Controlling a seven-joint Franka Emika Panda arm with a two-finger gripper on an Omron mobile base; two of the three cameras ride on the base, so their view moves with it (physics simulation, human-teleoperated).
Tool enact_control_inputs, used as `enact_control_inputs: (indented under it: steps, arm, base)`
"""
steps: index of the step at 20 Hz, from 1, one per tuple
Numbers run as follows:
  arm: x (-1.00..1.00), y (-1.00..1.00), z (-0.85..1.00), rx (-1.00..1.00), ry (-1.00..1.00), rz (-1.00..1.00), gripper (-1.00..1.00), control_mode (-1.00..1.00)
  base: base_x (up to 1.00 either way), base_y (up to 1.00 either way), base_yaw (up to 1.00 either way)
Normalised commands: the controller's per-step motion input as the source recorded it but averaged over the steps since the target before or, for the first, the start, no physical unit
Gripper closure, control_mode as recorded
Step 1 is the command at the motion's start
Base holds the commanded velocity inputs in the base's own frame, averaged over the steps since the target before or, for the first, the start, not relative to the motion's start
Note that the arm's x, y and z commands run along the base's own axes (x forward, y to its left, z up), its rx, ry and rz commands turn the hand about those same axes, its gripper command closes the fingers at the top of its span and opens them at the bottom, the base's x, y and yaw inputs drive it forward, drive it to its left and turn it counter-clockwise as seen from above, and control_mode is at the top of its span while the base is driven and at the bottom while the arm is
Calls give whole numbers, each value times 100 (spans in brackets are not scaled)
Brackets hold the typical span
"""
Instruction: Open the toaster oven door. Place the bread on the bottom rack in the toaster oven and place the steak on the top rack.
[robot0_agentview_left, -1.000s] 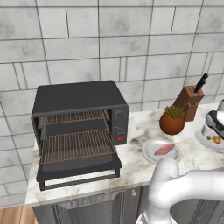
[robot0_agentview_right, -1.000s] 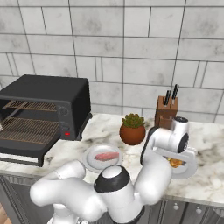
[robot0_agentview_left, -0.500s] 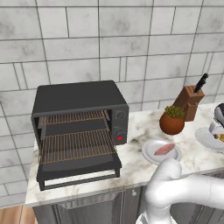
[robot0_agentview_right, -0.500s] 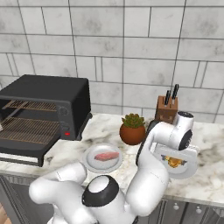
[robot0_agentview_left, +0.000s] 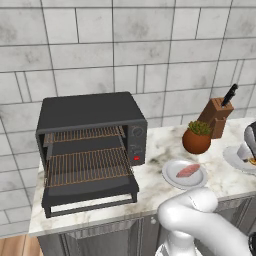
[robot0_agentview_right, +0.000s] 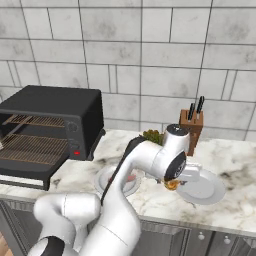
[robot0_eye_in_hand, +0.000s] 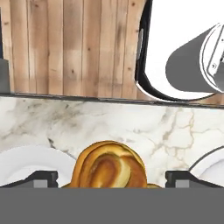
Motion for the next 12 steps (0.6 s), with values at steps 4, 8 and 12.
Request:
enact_control_inputs:
  steps: [4, 8, 12]
  arm:
    - [-36, 100, 100, -12, 0, 16, 100, -100]
    - [-31, 100, 99, -11, 0, 16, 100, -100]
    - [-30, 100, 78, -9, 0, 15, 100, -100]
  base:
    - [0, 0, 0]
    - [0, 0, 0]
    - [0, 0, 0]
